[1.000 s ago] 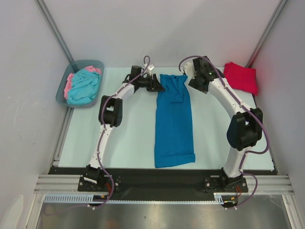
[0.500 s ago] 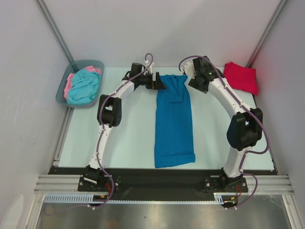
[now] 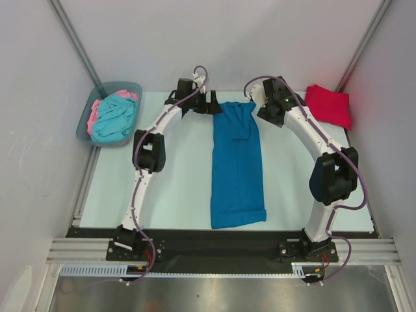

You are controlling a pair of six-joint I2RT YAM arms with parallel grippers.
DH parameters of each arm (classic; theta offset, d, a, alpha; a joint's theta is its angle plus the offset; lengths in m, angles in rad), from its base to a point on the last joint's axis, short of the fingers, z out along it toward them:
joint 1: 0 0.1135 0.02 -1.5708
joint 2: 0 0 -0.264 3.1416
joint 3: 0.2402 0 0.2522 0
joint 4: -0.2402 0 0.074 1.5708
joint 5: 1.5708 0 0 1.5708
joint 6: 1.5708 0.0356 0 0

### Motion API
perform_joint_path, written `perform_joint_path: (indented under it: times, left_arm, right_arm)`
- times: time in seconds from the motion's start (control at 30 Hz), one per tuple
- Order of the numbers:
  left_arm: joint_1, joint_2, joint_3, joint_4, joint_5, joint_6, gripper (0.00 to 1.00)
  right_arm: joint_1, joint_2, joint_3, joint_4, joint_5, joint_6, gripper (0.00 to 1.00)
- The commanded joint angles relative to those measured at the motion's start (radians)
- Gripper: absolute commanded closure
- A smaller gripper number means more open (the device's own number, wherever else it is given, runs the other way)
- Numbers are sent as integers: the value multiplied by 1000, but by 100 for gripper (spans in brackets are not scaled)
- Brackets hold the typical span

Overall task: Fold and stack the t-shirts
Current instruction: Fold the tshirt

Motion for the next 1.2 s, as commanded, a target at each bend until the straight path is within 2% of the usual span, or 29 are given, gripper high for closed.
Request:
perform_joint_path:
  times: [0.0,0.13,0.27,0.73,0.83,0.87,0.93,0.97,1.03,1.07,1.17]
  left_arm:
    - [-8,-2,43,-29,-34,21,0]
    - [-23,-7,44,-82,-57,45,0]
    - [-34,-35,-16,-112,-51,54,0]
    - [-43,-30,-34,-141,-57,44,3]
    - [-43,-29,-33,-141,-68,42,17]
    - [-43,-29,-33,-141,-71,38,28]
    - [-43,-30,-36,-141,-80,34,40]
    - [-43,-29,-36,-141,-83,31,50]
    - [-43,-29,-37,-141,-83,31,62]
    - [-43,-29,-37,-141,-86,31,74]
    - [-43,-30,-37,-148,-104,31,100]
  right_arm:
    - [8,-33,35,20,14,0,15]
    - [17,-26,58,22,13,-1,15]
    - [26,-26,64,20,10,3,14]
    - [49,-21,84,22,11,8,15]
    - [54,-24,84,22,13,8,15]
    - [57,-23,83,20,13,8,15]
    - [59,-24,83,19,13,13,15]
    - [59,-24,84,19,13,13,16]
    - [62,-24,84,17,13,13,16]
    - [65,-24,86,20,14,14,16]
    - [69,-23,91,14,11,17,16]
